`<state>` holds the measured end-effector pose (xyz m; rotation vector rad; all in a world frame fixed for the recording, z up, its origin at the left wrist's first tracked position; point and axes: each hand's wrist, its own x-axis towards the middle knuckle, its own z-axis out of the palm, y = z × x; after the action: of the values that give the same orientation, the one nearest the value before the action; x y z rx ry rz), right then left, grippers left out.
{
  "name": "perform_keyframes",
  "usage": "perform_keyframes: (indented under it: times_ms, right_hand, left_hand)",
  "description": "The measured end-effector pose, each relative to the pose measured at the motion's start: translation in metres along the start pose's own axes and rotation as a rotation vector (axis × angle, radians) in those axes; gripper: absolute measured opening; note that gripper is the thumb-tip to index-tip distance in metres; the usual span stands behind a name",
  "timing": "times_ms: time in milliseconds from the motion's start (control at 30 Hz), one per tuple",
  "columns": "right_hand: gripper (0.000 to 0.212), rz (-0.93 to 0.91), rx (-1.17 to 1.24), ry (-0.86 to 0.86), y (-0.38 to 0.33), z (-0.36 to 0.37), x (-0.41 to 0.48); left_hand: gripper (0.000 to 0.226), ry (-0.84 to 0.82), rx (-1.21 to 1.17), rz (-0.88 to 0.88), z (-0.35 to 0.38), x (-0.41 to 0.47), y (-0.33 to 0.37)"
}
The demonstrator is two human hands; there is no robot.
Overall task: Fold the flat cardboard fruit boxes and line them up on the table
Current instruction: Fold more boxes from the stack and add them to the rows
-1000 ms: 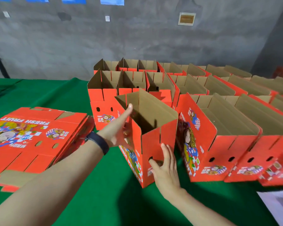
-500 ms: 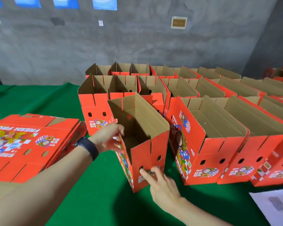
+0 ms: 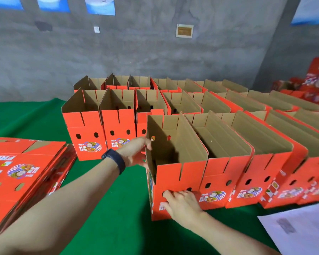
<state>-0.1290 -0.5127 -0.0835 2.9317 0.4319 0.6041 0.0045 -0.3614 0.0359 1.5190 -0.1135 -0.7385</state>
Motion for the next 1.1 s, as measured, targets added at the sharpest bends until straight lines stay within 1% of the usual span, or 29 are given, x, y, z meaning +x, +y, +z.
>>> perform_keyframes:
  times_ms: [67,200,233,300,367,400,467,500,533,567,600,633,667,700,767,833,933,967,1000,1067,1100]
  right_hand:
    - [0.040,-0.026,-0.022,0.004,0.003,-0.002,0.007]
    - [0.040,-0.046,-0.051,-0.001,0.006,0.000,0.015]
    - [0.039,-0.037,-0.049,0.000,0.006,0.002,0.015]
    - [0.037,-0.029,-0.024,-0.005,0.003,0.005,0.012]
    - [0.028,-0.042,0.042,0.045,-0.001,0.007,0.006]
    - [0.019,-0.078,0.103,0.091,-0.005,0.008,0.003]
    - [0.003,-0.218,0.226,0.169,-0.016,0.008,0.005]
    - [0.004,-0.303,0.245,0.164,-0.025,0.005,0.011]
    - [0.010,-0.372,0.197,0.124,-0.034,0.003,0.020]
    - [0.021,-0.412,0.062,0.043,-0.043,-0.002,0.033]
    - [0.033,-0.414,-0.123,-0.120,-0.052,-0.007,0.046]
    - [0.041,-0.392,-0.274,-0.311,-0.059,-0.010,0.058]
    - [0.042,-0.357,-0.398,-0.507,-0.065,-0.010,0.068]
    - [0.041,-0.324,-0.482,-0.658,-0.069,-0.011,0.076]
    - [0.040,-0.296,-0.573,-0.794,-0.077,-0.009,0.085]
    - [0.041,-0.266,-0.582,-0.845,-0.087,-0.005,0.093]
    - [0.041,-0.140,-0.532,-0.864,-0.098,0.000,0.113]
    - [0.039,-0.098,-0.479,-0.842,-0.102,0.001,0.122]
    - [0.037,-0.067,-0.412,-0.802,-0.108,0.001,0.131]
    - [0.037,-0.043,-0.268,-0.716,-0.124,0.002,0.152]
    - [0.039,-0.022,-0.181,-0.691,-0.136,0.004,0.162]
  left_hand:
    - [0.035,-0.014,-0.039,0.001,-0.002,0.000,0.001]
    - [0.037,-0.007,-0.063,0.006,0.001,0.000,0.000]
    - [0.040,-0.001,-0.032,0.008,0.004,0.001,0.000]
    - [0.057,0.042,0.084,0.014,0.012,0.001,0.000]
    - [0.070,0.096,0.199,0.035,0.020,0.002,-0.002]
    - [0.071,0.114,0.236,0.051,0.023,0.003,-0.003]
    - [0.073,0.128,0.255,0.082,0.025,0.002,-0.006]
    - [0.071,0.127,0.259,0.100,0.025,0.001,-0.008]
    - [0.068,0.117,0.259,0.114,0.023,-0.001,-0.010]
    - [0.064,0.094,0.242,0.115,0.020,-0.004,-0.011]
    - [0.062,0.060,0.216,0.103,0.013,-0.007,-0.012]
    - [0.062,0.031,0.201,0.092,0.004,-0.011,-0.014]
    - [0.062,0.026,0.215,0.091,-0.008,-0.015,-0.017]
    - [0.060,0.051,0.256,0.093,-0.022,-0.019,-0.021]
    - [0.055,0.172,0.338,0.093,-0.058,-0.029,-0.033]
    - [0.045,0.342,0.387,0.084,-0.100,-0.041,-0.050]
    - [0.025,0.537,0.435,0.071,-0.171,-0.065,-0.075]
    - [0.017,0.585,0.459,0.066,-0.195,-0.075,-0.081]
    - [0.014,0.632,0.507,0.068,-0.220,-0.085,-0.087]
    - [0.016,0.702,0.661,0.032,-0.268,-0.106,-0.097]
    - [0.016,0.718,0.766,-0.023,-0.292,-0.115,-0.103]
